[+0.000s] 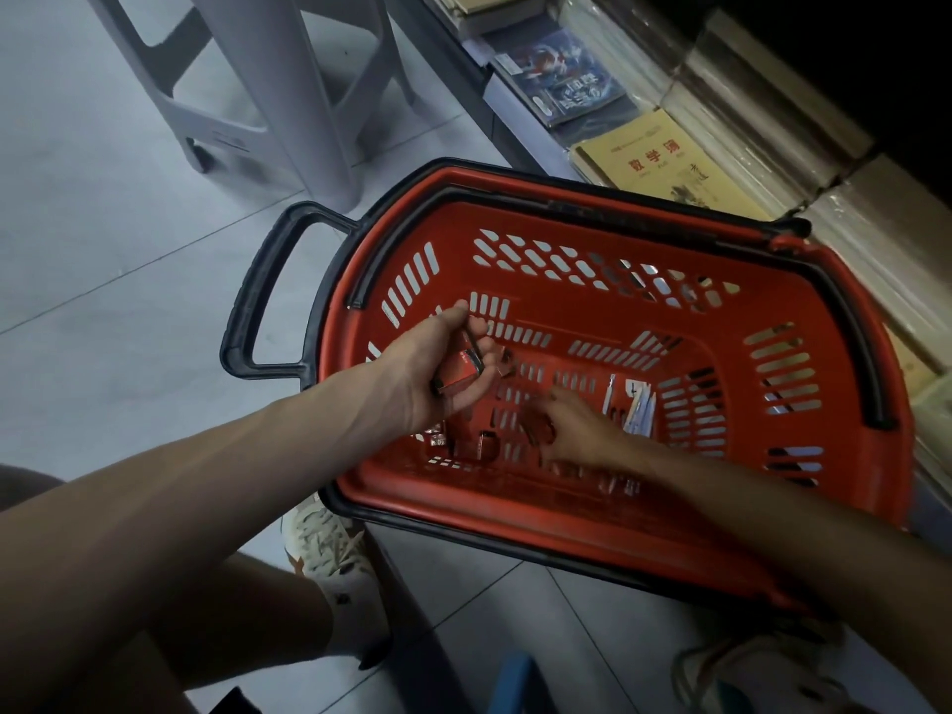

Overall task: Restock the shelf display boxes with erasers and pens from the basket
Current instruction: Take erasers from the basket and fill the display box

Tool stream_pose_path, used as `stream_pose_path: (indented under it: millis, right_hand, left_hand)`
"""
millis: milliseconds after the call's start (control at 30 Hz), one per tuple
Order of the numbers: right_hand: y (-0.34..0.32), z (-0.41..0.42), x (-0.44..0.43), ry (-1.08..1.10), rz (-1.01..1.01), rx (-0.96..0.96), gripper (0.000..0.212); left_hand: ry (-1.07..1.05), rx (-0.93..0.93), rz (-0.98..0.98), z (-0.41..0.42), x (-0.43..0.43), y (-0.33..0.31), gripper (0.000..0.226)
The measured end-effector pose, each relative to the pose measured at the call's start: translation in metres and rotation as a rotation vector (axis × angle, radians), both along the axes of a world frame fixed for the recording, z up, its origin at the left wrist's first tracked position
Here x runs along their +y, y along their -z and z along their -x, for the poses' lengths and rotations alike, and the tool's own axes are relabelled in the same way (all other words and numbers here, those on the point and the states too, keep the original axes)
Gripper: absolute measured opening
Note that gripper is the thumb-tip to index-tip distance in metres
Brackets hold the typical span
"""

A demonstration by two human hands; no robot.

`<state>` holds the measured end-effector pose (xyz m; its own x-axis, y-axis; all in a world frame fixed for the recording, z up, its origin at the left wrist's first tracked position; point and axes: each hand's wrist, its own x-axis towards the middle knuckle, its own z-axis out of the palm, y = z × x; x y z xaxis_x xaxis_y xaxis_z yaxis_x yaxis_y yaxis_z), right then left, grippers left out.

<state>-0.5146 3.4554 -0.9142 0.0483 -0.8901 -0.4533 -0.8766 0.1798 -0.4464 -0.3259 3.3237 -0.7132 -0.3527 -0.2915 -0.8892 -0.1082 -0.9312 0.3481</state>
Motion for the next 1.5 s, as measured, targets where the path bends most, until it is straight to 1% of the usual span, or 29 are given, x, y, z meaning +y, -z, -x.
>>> stream_pose_path:
  millis: [67,133,167,233,300,400,500,567,667,733,833,933,1000,1067,1133,1233,1333,1433,1500]
  right_hand:
    - [-0.016,0.005,0.001,0.182,0.007,-0.117,0.068]
    - [-0.040,0.009,0.003,0.278,0.050,-0.203,0.065]
    - [-0.053,0.010,0.004,0.306,0.088,-0.222,0.063]
    - [-0.083,0.011,0.005,0.358,0.125,-0.221,0.066]
    - [-0.117,0.011,0.003,0.382,0.192,-0.237,0.064]
    - [-0.181,0.005,-0.002,0.423,0.324,-0.386,0.060]
    - [-0.236,-0.010,-0.011,0.426,0.449,-0.508,0.061]
    - [-0.256,-0.021,-0.018,0.384,0.506,-0.504,0.062]
    - [-0.265,-0.030,-0.026,0.277,0.534,-0.354,0.063]
    - [-0.265,-0.032,-0.027,0.224,0.518,-0.261,0.064]
    - [-0.261,-0.034,-0.023,0.182,0.508,-0.195,0.062]
    - [-0.259,-0.034,-0.019,0.141,0.494,-0.192,0.047]
    - [-0.259,-0.035,-0.017,0.131,0.481,-0.198,0.040]
    - [-0.260,-0.036,-0.016,0.164,0.501,-0.247,0.032]
    - [-0.262,-0.036,-0.015,0.212,0.536,-0.314,0.027]
    - [-0.263,-0.035,-0.015,0.262,0.585,-0.382,0.026]
    - [-0.264,-0.035,-0.016,0.349,0.600,-0.564,0.029]
    - [-0.256,-0.029,-0.021,0.547,0.685,-0.702,0.025]
    - [-0.233,-0.024,-0.027,0.702,0.690,-0.703,0.022]
  left_hand:
    - [-0.021,0.005,-0.007,0.000,0.000,0.001,0.047]
    - [-0.033,0.024,-0.034,-0.001,0.001,0.002,0.046]
    - [-0.021,0.026,-0.036,-0.001,0.003,0.003,0.045]
    - [0.029,0.034,-0.032,-0.001,0.007,0.004,0.044]
    - [0.062,0.042,-0.042,0.001,0.011,0.004,0.047]
    - [0.094,0.096,-0.040,0.004,0.017,-0.001,0.053]
    - [0.125,0.187,-0.048,0.009,0.024,-0.009,0.058]
    - [0.148,0.285,-0.063,0.012,0.030,-0.015,0.059]
    - [0.167,0.422,-0.034,0.016,0.034,-0.024,0.057]
    - [0.158,0.450,-0.025,0.017,0.036,-0.029,0.058]
    - [0.143,0.419,0.006,0.017,0.037,-0.030,0.056]
    - [0.066,0.395,-0.017,0.016,0.035,-0.029,0.053]
    - [0.042,0.366,-0.005,0.016,0.033,-0.027,0.048]
    - [-0.002,0.337,-0.005,0.018,0.030,-0.025,0.035]
    - [-0.045,0.313,-0.006,0.019,0.028,-0.025,0.027]
    - [-0.025,0.336,0.022,0.018,0.028,-0.024,0.028]
    - [-0.001,0.368,0.056,0.020,0.027,-0.026,0.028]
    - [-0.011,0.365,0.053,0.021,0.023,-0.029,0.019]
    - [-0.031,0.366,0.050,0.020,0.017,-0.030,0.018]
